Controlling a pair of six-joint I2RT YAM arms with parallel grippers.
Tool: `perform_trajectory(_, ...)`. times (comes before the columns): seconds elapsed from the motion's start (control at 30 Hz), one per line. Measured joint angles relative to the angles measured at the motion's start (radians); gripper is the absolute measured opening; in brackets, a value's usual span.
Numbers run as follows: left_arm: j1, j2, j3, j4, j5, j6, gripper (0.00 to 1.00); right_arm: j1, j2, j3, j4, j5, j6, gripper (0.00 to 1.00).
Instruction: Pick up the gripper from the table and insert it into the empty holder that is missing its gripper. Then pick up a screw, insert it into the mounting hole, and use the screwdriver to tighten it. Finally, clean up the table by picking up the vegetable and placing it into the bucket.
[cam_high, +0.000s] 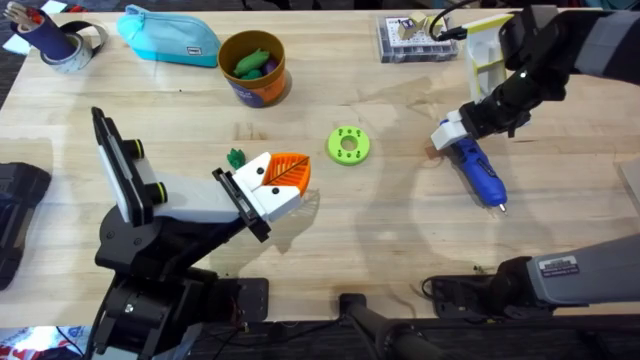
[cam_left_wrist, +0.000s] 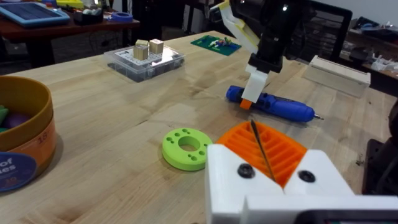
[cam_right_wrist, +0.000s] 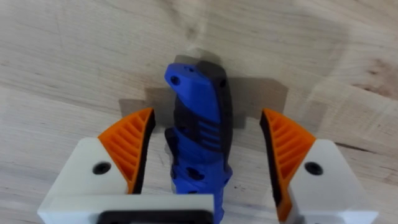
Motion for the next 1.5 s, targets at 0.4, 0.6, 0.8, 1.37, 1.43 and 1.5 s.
perform_trajectory(0.4,0.0,0.0,0.0,-0.004,0.0,-0.001,0.015,0.0,0.008,-0.001,-0.044,-0.001,-0.011,0.968)
perform_trajectory(0.6,0.0,0.0,0.0,-0.004,0.0,-0.001,0.015,0.0,0.008,-0.001,-0.059,-0.004,-0.059,0.968)
perform_trajectory(0.8,0.0,0.0,0.0,-0.004,0.0,-0.001,0.015,0.0,0.01,-0.001,-0.04,-0.004,-0.076,0.713)
perform_trajectory(1.37,0.0,0.0,0.0,-0.004,0.0,-0.001,0.015,-0.004,0.014,0.022,-0.035,-0.005,-0.063,0.025)
perform_trajectory(1.43,0.0,0.0,0.0,-0.004,0.0,-0.001,0.015,-0.007,-0.015,0.059,-0.03,-0.004,-0.038,0.025)
perform_trajectory(1.5,0.0,0.0,0.0,-0.004,0.001,-0.001,0.015,-0.009,-0.06,0.11,-0.024,-0.005,-0.019,0.025)
